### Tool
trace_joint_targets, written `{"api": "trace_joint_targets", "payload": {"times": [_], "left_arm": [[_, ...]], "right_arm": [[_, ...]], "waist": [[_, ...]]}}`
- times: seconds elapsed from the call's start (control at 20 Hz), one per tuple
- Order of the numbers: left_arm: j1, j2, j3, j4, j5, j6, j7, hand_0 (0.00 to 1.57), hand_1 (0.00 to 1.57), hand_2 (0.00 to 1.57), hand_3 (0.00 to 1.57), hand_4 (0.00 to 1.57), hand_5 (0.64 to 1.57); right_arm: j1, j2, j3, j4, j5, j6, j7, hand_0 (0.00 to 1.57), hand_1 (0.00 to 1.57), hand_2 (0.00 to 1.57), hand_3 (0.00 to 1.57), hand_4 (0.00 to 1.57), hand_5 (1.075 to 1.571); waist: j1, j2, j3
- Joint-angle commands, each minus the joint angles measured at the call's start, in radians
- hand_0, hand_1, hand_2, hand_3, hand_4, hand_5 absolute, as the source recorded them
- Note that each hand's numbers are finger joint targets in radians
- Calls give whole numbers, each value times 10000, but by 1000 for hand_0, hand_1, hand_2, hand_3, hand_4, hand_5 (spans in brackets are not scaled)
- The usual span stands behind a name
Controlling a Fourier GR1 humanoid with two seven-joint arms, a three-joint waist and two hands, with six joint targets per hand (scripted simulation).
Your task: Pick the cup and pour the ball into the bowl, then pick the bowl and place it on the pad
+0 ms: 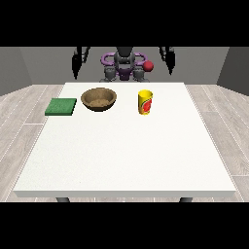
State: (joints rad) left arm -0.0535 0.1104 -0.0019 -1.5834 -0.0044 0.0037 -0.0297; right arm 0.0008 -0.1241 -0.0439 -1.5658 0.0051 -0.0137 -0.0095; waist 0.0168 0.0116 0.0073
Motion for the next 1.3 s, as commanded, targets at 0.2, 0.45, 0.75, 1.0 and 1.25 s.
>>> {"api": "trace_joint_targets", "payload": {"times": [0.2,0.45,0.75,1.0,1.25], "left_arm": [[-134,363,108,-883,130,-71,1015,0,0,0,0,0,1470],[536,-1070,-1175,-752,253,1585,-996,0,0,0,0,0,1471],[270,-626,-939,502,872,1311,-3174,0,0,0,0,0,1467],[-1165,-1096,-795,1816,143,2443,-3671,0,0,0,0,0,1456],[-2458,-1062,-433,2661,125,2322,-3784,0,0,0,0,0,1448]], "right_arm": [[-191,-481,-117,-1022,-118,158,852,0,0,0,0,120,1563],[1111,-630,-1559,1120,-2300,2296,-2740,0,0,0,0,0,1565],[-230,-398,-1442,1813,-1807,2054,-3352,0,0,0,0,0,1558],[-928,-406,-1544,2969,-1842,2583,-4652,0,0,0,0,0,1560],[-1967,-1015,-2051,4364,-2017,3125,-5375,0,0,0,0,0,1551]], "waist": [[-5,-2625,-98],[-127,-708,-54],[-32,380,-75],[-498,1311,-72],[-495,1977,-70]]}}
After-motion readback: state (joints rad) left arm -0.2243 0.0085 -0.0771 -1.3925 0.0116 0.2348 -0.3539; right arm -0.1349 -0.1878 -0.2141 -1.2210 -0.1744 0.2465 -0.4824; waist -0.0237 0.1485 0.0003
